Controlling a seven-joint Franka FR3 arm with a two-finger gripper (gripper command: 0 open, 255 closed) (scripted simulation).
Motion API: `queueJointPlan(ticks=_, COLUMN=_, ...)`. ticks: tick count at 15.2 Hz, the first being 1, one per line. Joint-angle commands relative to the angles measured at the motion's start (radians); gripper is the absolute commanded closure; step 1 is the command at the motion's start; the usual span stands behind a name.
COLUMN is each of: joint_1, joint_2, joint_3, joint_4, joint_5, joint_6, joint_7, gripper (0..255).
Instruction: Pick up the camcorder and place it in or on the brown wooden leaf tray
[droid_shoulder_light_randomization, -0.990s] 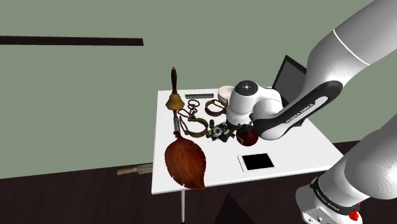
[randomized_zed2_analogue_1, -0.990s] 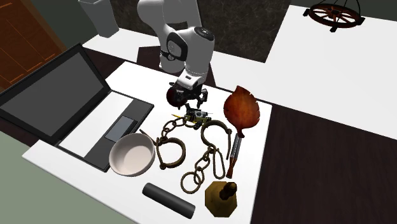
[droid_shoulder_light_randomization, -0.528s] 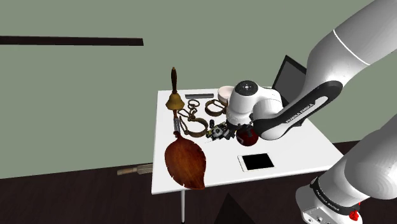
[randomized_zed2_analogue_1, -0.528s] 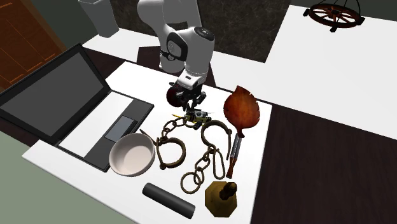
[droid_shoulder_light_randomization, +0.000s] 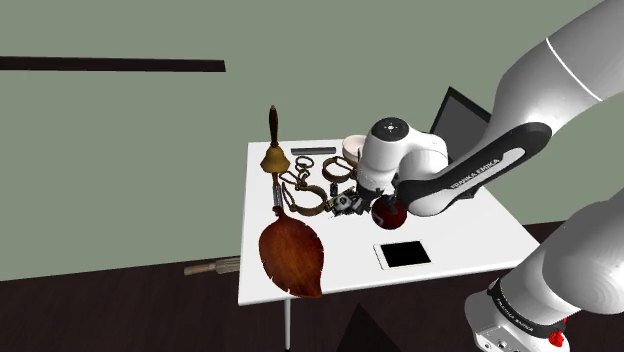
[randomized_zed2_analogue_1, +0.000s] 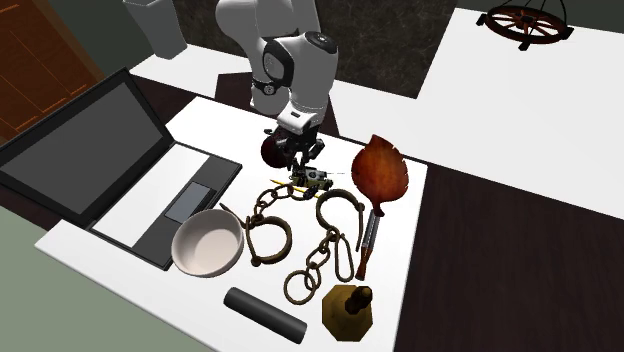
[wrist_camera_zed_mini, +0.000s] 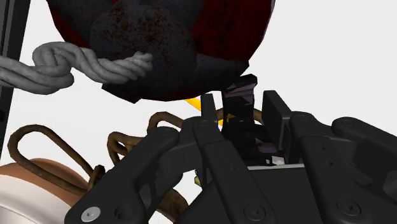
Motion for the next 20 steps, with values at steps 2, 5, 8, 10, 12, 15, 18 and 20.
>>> queueJointPlan(ticks=2, joint_1=0.015, joint_2=-0.046, joint_3=-0.003, joint_4=-0.001, joint_5=0.064, joint_6=-0.037, joint_7=-0.055, gripper=255)
queueJointPlan(ticks=5, joint_1=0.032, joint_2=-0.091, joint_3=-0.01, joint_4=0.002, joint_5=0.117, joint_6=-0.078, joint_7=-0.101, gripper=255)
queueJointPlan(ticks=8, joint_1=0.047, joint_2=-0.134, joint_3=-0.018, joint_4=0.009, joint_5=0.161, joint_6=-0.121, joint_7=-0.141, gripper=255)
queueJointPlan(ticks=10, joint_1=0.057, joint_2=-0.16, joint_3=-0.024, joint_4=0.015, joint_5=0.185, joint_6=-0.15, joint_7=-0.163, gripper=255)
queueJointPlan(ticks=12, joint_1=0.065, joint_2=-0.185, joint_3=-0.029, joint_4=0.023, joint_5=0.206, joint_6=-0.18, joint_7=-0.184, gripper=255)
queueJointPlan(ticks=15, joint_1=0.074, joint_2=-0.211, joint_3=-0.035, joint_4=0.032, joint_5=0.226, joint_6=-0.214, joint_7=-0.205, gripper=255)
queueJointPlan(ticks=18, joint_1=0.112, joint_2=-0.192, joint_3=0.024, joint_4=0.067, joint_5=0.242, joint_6=-0.247, joint_7=-0.125, gripper=255)
queueJointPlan(ticks=20, joint_1=0.134, joint_2=-0.173, joint_3=0.063, joint_4=0.096, joint_5=0.249, joint_6=-0.27, joint_7=-0.072, gripper=255)
